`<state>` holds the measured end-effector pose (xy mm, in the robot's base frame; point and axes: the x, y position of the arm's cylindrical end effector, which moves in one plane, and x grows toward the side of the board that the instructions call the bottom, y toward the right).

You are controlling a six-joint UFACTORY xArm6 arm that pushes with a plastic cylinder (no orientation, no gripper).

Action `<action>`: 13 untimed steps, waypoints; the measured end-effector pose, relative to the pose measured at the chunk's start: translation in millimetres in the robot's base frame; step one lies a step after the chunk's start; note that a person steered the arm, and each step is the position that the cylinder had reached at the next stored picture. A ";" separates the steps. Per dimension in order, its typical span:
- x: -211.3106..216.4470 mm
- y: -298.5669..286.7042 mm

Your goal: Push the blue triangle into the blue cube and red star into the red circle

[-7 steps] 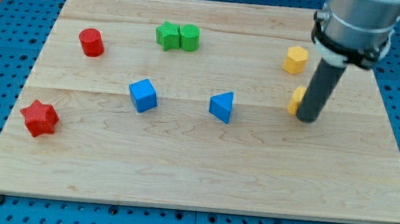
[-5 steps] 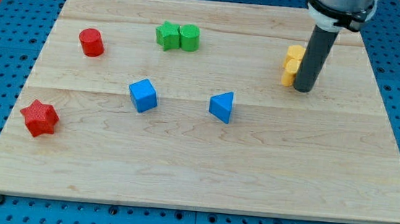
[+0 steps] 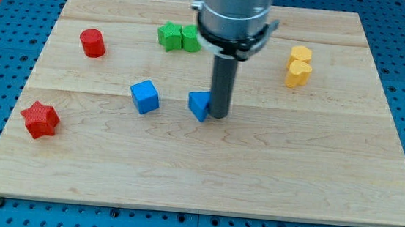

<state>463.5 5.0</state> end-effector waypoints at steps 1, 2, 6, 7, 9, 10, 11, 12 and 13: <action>0.0 -21.6; 0.0 -16.5; 39.1 -24.5; 91.4 -42.9; 115.2 -178.4; 85.1 -232.4; 46.7 -263.4; 47.5 -263.4; 51.0 -281.0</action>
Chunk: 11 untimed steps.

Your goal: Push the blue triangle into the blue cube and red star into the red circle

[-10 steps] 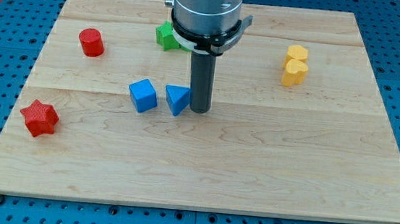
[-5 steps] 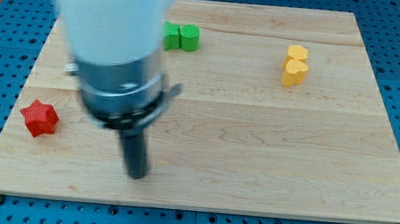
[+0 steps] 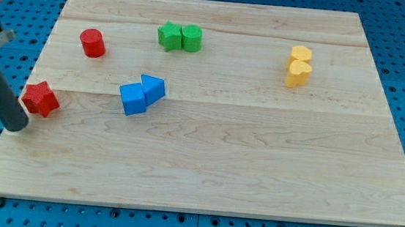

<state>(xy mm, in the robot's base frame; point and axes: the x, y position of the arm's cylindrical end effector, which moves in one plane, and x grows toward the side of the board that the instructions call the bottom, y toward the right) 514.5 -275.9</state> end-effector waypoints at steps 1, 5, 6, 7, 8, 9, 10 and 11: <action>-44.0 -1.5; -46.8 26.1; -93.4 25.7; -101.4 25.7; -67.2 37.5; -66.5 64.2; -105.9 72.4; -129.1 72.4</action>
